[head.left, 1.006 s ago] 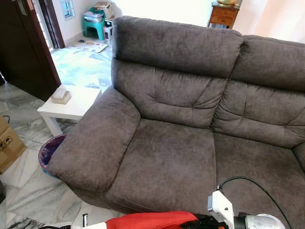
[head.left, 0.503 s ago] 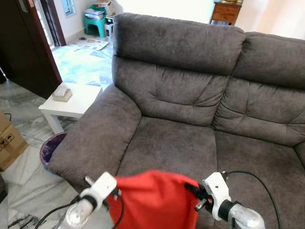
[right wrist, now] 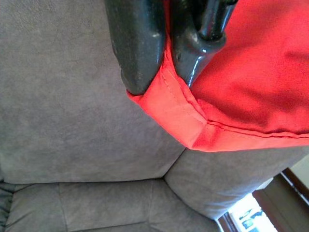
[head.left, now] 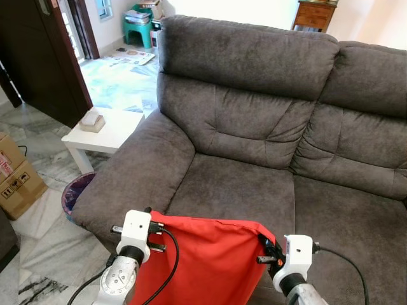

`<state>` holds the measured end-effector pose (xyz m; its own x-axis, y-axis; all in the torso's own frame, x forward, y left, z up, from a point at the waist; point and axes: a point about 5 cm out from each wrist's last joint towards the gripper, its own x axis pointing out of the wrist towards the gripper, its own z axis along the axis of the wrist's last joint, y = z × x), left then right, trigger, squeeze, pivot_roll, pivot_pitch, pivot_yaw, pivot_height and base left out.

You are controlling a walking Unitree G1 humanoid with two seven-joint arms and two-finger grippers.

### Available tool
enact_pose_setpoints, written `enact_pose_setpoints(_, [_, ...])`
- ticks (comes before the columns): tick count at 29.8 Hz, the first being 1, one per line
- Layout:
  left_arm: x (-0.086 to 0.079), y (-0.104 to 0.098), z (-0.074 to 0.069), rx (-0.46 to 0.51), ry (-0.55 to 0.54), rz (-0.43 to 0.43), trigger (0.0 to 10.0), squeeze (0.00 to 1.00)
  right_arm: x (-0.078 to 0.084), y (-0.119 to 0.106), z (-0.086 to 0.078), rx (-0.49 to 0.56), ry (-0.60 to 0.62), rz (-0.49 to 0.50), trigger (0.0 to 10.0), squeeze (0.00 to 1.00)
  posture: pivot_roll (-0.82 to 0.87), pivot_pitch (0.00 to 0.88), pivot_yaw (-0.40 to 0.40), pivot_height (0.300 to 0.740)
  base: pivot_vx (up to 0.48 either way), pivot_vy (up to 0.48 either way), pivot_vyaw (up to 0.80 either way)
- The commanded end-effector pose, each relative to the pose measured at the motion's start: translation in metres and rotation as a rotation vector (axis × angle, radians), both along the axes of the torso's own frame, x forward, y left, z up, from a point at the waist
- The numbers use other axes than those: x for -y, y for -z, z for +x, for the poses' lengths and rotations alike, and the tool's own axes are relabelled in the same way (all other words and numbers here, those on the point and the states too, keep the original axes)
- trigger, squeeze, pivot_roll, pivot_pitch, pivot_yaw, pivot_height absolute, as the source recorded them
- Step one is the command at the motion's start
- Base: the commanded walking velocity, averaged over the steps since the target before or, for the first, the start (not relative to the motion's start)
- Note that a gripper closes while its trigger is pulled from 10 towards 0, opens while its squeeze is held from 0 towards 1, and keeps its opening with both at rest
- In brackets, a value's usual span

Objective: Move the pillow to the sofa from floor

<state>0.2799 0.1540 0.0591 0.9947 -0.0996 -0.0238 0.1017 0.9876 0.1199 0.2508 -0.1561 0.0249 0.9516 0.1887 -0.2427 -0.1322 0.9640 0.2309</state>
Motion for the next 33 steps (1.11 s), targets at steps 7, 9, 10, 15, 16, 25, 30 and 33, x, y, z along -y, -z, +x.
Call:
enact_pose_setpoints(7, [0.002,-0.026,0.007,0.111,0.009,-0.014,10.0,0.0,0.005,-0.02,0.016,0.107,0.064,0.016,10.0,0.0,0.14,0.059,-0.03,0.74,0.0,-0.23,-0.42])
enact_pose_setpoints(9, [0.004,-0.025,0.007,0.104,0.027,-0.006,10.0,0.0,0.004,-0.021,0.016,0.113,0.038,-0.002,10.0,0.0,0.14,0.062,-0.033,0.74,0.0,-0.45,-0.8])
enact_pose_setpoints(10, [0.005,-0.025,0.007,0.102,0.04,0.011,10.0,0.0,0.004,-0.022,0.016,0.115,0.029,-0.019,10.0,0.0,0.14,0.065,-0.034,0.74,0.0,-0.454,-0.8])
enact_pose_setpoints(15, [0.009,-0.025,0.006,0.1,0.051,0.002,10.0,0.0,0.01,-0.024,0.015,0.141,0.062,-0.004,10.0,0.0,0.13,0.074,-0.033,0.74,0.0,-0.455,-0.48])
enact_pose_setpoints(16, [0.009,-0.025,0.006,0.097,0.048,-0.013,10.0,0.0,0.01,-0.025,0.015,0.143,0.056,-0.01,10.0,0.0,0.13,0.075,-0.033,0.74,0.0,-0.458,0.0])
enact_pose_setpoints(25, [0.005,-0.028,0.008,0.103,0.031,-0.021,10.0,0.0,0.012,-0.027,0.021,0.159,0.064,-0.019,10.0,0.0,0.13,0.081,-0.039,0.74,0.0,-0.456,0.0])
enact_pose_setpoints(30, [0.004,-0.027,0.007,0.1,0.027,-0.023,10.0,0.0,0.015,-0.029,0.024,0.167,0.069,-0.026,10.0,0.0,0.13,0.082,-0.041,0.74,0.0,-0.454,0.0])
enact_pose_setpoints(33, [0.004,-0.027,0.007,0.098,0.026,-0.027,10.0,0.0,0.016,-0.03,0.024,0.174,0.067,-0.024,10.0,0.0,0.13,0.086,-0.044,0.74,0.0,-0.454,0.0])
